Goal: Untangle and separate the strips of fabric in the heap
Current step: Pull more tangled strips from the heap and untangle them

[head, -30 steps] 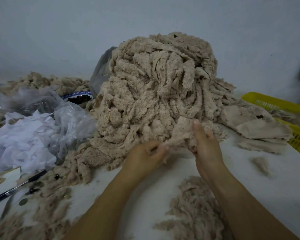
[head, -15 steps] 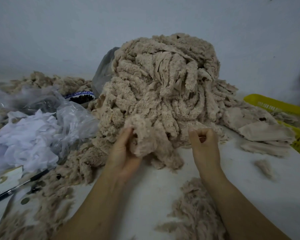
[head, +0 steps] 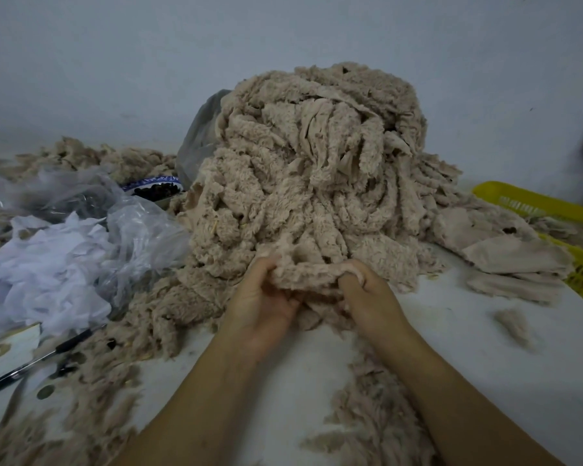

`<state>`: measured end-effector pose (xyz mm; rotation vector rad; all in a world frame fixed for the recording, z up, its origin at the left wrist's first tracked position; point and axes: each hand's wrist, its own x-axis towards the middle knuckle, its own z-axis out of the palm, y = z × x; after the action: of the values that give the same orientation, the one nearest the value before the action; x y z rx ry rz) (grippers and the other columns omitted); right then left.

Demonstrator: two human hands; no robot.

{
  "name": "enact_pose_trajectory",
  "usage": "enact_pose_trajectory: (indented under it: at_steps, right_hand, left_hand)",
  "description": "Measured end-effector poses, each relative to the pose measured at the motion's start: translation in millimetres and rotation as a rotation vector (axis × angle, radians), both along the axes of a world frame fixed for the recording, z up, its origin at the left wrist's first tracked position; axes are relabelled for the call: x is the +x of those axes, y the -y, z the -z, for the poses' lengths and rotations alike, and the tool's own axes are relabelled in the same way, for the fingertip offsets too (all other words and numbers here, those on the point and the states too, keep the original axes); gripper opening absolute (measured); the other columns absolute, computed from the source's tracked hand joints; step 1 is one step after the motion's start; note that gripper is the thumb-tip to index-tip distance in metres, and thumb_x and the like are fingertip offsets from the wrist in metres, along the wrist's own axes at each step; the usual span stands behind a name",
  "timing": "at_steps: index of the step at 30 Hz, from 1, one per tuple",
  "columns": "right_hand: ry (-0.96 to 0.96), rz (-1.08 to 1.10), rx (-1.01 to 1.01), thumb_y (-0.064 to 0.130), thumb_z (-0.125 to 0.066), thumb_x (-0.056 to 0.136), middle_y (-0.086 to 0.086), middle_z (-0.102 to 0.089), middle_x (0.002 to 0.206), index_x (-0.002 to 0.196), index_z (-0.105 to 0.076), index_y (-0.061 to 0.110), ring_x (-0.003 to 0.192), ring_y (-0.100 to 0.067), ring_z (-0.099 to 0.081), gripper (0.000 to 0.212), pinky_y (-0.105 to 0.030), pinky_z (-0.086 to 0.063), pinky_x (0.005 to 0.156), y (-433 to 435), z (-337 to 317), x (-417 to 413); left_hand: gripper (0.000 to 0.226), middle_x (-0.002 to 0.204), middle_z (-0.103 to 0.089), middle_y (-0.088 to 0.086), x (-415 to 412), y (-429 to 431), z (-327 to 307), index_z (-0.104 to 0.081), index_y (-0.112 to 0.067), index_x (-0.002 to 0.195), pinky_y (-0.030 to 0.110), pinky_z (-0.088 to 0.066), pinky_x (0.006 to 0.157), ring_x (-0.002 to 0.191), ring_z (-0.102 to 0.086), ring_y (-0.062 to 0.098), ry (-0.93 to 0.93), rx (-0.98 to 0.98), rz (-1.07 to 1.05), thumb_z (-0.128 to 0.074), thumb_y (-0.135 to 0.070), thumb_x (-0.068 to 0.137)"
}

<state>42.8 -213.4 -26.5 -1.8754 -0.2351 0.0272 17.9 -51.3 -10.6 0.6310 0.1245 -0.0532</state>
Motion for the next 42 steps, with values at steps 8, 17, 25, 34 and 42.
enact_pose_trajectory:
  at_steps: [8,17,25,34,42]
  right_hand:
    - [0.027,0.228,0.229,0.021,-0.04,0.102,0.008,-0.037,0.052,0.08,-0.056,0.018,0.042,-0.009,-0.025,0.027,-0.027,-0.023,0.046,11.9,-13.4,7.0]
    - [-0.125,0.383,0.52,0.016,-0.042,0.093,0.009,-0.036,0.047,0.069,-0.055,0.014,0.042,-0.01,-0.024,0.027,-0.022,-0.021,0.041,29.3,-17.3,14.8]
    - [0.341,0.003,-0.04,0.06,-0.05,0.09,0.027,-0.041,0.109,0.099,-0.047,0.049,0.103,0.011,-0.046,0.014,-0.003,-0.037,0.083,-4.7,-5.4,-5.4]
    - [0.285,0.147,-0.026,0.021,-0.041,0.104,0.005,-0.049,0.067,0.079,-0.05,0.025,0.059,-0.001,-0.047,0.027,-0.02,-0.036,0.056,-2.8,-4.4,1.7]
    - [0.063,0.209,-0.081,0.031,-0.051,0.095,0.004,-0.044,0.083,0.084,-0.042,0.026,0.069,-0.01,-0.043,0.016,-0.029,-0.032,0.062,19.8,-1.7,14.3]
  left_hand:
    - [0.024,0.116,-0.073,0.006,3.5,-15.8,-1.2,-0.073,-0.016,0.11,0.036,-0.05,0.097,0.107,-0.07,0.02,-0.002,-0.088,-0.126,-0.063,-0.025,0.09]
    - [0.042,0.097,-0.076,0.016,4.8,-17.7,3.1,-0.08,-0.008,0.085,0.039,-0.059,0.07,0.085,-0.075,0.028,-0.057,0.013,-0.114,-0.055,-0.039,0.098]
    - [0.011,0.077,-0.069,0.008,-1.0,6.1,3.5,-0.076,-0.01,0.081,0.029,-0.057,0.071,0.076,-0.068,0.018,0.107,0.221,-0.041,-0.066,-0.013,0.079]
    - [0.028,0.101,-0.075,0.012,-0.5,9.8,3.5,-0.079,-0.011,0.091,0.033,-0.06,0.074,0.094,-0.073,0.023,0.076,0.22,-0.043,-0.06,-0.03,0.086]
    - [0.042,0.122,-0.069,0.016,-0.6,-4.5,-2.0,-0.066,-0.003,0.123,0.037,-0.055,0.096,0.114,-0.067,0.025,0.047,0.185,-0.056,-0.065,-0.014,0.083]
